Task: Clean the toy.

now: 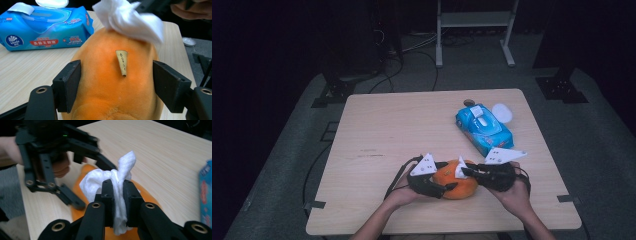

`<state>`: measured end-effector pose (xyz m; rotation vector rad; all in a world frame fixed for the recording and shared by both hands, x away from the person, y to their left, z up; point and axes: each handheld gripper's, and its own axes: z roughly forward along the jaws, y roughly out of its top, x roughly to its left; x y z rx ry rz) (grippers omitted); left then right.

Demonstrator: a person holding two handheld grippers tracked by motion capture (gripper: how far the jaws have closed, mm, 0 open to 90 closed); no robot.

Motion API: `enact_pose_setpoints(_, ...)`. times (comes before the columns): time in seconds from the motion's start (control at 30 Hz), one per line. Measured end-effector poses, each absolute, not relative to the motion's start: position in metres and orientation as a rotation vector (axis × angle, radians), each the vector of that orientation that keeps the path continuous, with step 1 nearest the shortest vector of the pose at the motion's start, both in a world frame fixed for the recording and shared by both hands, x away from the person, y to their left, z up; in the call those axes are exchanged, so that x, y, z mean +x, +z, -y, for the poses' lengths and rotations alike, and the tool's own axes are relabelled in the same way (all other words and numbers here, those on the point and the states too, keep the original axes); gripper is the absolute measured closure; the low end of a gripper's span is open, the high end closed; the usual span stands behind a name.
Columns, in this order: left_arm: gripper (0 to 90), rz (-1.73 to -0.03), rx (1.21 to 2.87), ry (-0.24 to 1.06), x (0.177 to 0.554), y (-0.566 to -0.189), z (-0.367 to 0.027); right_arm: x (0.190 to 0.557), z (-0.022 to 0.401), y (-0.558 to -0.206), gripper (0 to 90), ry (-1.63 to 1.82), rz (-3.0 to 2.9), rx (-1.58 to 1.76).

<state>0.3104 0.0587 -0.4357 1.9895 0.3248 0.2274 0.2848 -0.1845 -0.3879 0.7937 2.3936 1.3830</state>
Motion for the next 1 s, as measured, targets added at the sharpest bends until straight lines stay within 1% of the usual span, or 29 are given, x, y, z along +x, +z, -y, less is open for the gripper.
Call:
enact_pose_setpoints(0.1, 26.9, -0.321, 1.991, 0.224, 0.310, -0.436, -0.061, 0.281, 0.176, -0.388, 79.3, 1.339, -2.398, 0.743)
enact_pose_setpoints(0.2, 25.4, -0.288, 1.970, 0.209, 0.312, -0.435, -0.067, 0.287, 0.185, -0.392, 79.1, 1.354, -2.403, 0.787)
enact_pose_setpoints(0.23, 24.2, -0.273, 1.951, 0.216, 0.313, -0.435, -0.069, 0.289, 0.188, -0.394, 79.1, 1.370, -2.408, 0.814)
enact_pose_setpoints(0.3, 19.0, -0.266, 1.935, 0.223, 0.315, -0.437, -0.075, 0.290, 0.194, -0.395, 79.1, 1.355, -2.394, 0.831)
enact_pose_setpoints(0.37, 14.7, -0.286, 1.931, 0.189, 0.320, -0.444, -0.079, 0.292, 0.200, -0.396, 79.1, 1.356, -2.384, 0.856)
enact_pose_setpoints(0.43, 10.1, -0.301, 1.952, 0.126, 0.326, -0.453, -0.077, 0.295, 0.204, -0.397, 79.1, 1.381, -2.386, 0.885)
enact_pose_setpoints(0.6, 4.6, -0.285, 1.955, 0.117, 0.326, -0.466, -0.068, 0.294, 0.199, -0.397, 79.1, 1.383, -2.399, 0.860)
enact_pose_setpoints(0.63, 5.1, -0.289, 1.947, 0.124, 0.326, -0.467, -0.068, 0.294, 0.199, -0.397, 79.1, 1.381, -2.398, 0.862)
enact_pose_setpoints(0.67, 8.1, -0.288, 1.940, 0.135, 0.325, -0.467, -0.069, 0.294, 0.199, -0.397, 79.1, 1.380, -2.395, 0.864)
enact_pose_setpoints(0.73, 20.8, -0.308, 1.939, 0.145, 0.323, -0.462, -0.071, 0.294, 0.200, -0.397, 79.1, 1.391, -2.390, 0.877)
enact_pose_setpoints(0.77, 25.1, -0.314, 1.945, 0.147, 0.322, -0.456, -0.070, 0.295, 0.201, -0.396, 79.2, 1.402, -2.382, 0.880)
enact_pose_setpoints(0.8, 27.5, -0.307, 1.956, 0.155, 0.320, -0.449, -0.070, 0.295, 0.202, -0.395, 79.2, 1.412, -2.370, 0.876)
enact_pose_setpoints(0.87, 29.3, -0.286, 1.957, 0.186, 0.316, -0.431, -0.072, 0.295, 0.205, -0.391, 79.4, 1.438, -2.345, 0.895)
enact_pose_setpoints(0.93, 29.5, -0.292, 1.975, 0.190, 0.311, -0.413, -0.075, 0.295, 0.208, -0.389, 79.4, 1.497, -2.331, 0.920)
enact_pose_setpoints(1.0, 29.5, -0.295, 2.005, 0.207, 0.308, -0.403, -0.076, 0.296, 0.208, -0.389, 79.4, 1.532, -2.328, 0.936)
